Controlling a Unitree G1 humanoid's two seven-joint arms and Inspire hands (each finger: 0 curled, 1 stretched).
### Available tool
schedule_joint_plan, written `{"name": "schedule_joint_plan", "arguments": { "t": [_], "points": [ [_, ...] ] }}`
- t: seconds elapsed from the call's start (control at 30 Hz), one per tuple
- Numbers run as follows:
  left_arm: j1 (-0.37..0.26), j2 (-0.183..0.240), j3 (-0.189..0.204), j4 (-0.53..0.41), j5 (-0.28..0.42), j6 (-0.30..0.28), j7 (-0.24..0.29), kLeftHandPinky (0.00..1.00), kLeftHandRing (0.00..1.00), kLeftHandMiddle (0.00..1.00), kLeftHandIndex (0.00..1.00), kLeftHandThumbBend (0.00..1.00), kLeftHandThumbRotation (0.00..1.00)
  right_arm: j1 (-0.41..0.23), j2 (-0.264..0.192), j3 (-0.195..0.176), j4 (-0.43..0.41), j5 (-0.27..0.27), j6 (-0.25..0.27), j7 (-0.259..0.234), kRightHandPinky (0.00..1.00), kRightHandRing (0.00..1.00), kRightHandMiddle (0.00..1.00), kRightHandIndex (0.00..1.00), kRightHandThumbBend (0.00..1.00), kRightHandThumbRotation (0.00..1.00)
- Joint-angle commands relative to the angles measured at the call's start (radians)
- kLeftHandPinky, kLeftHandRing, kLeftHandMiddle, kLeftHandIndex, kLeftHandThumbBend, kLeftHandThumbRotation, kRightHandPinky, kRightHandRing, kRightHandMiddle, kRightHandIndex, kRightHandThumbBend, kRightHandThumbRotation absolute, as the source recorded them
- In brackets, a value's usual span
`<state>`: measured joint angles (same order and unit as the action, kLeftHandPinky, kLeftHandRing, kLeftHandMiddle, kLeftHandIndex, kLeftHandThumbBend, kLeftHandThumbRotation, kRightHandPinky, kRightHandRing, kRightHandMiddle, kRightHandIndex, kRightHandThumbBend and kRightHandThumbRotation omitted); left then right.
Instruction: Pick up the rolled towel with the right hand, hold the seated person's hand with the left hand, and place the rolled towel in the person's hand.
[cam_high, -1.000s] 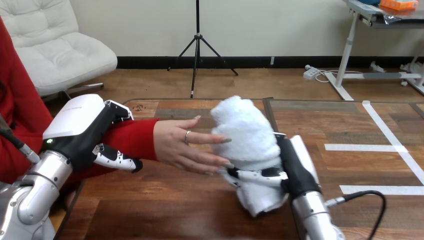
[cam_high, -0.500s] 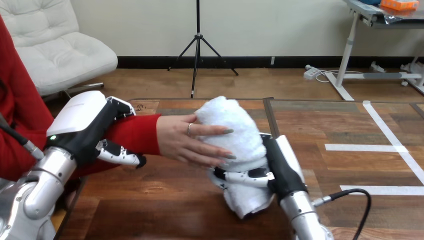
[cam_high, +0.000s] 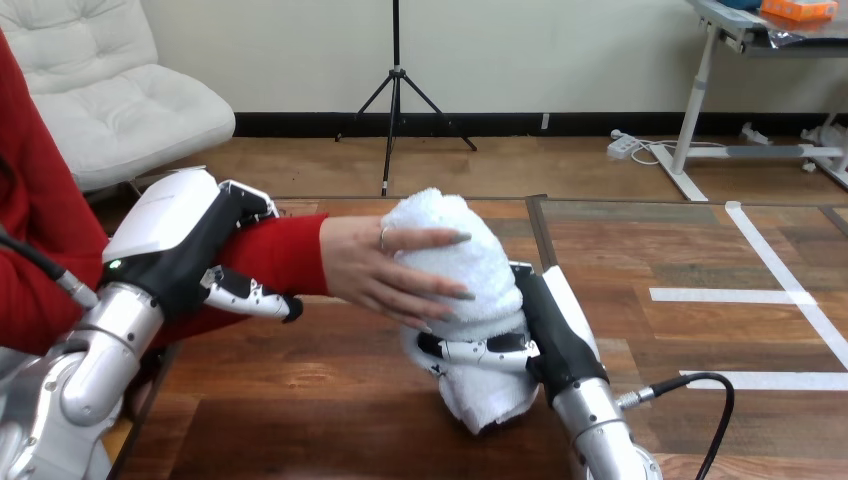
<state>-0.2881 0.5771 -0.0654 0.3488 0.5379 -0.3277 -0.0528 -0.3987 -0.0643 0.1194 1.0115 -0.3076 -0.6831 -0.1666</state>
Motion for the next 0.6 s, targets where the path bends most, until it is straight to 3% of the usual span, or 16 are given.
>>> {"name": "schedule_joint_plan", "arguments": {
  "t": [0.0, 0.57],
  "points": [
    [-0.123, -0.012, 0.010, -0.035, -0.028, 0.009, 0.010, 0.31, 0.35, 0.39, 0.38, 0.84, 0.00, -0.110, 0.025, 0.012, -0.098, 0.015, -0.044, 0.013, 0.27, 0.32, 0.38, 0.43, 0.68, 0.00],
    [-0.137, -0.027, 0.002, -0.041, -0.022, 0.046, 0.009, 0.30, 0.35, 0.39, 0.39, 0.84, 0.00, -0.077, 0.053, 0.033, -0.206, 0.031, -0.025, 0.059, 0.27, 0.32, 0.37, 0.43, 0.68, 0.00]
  ]
}}
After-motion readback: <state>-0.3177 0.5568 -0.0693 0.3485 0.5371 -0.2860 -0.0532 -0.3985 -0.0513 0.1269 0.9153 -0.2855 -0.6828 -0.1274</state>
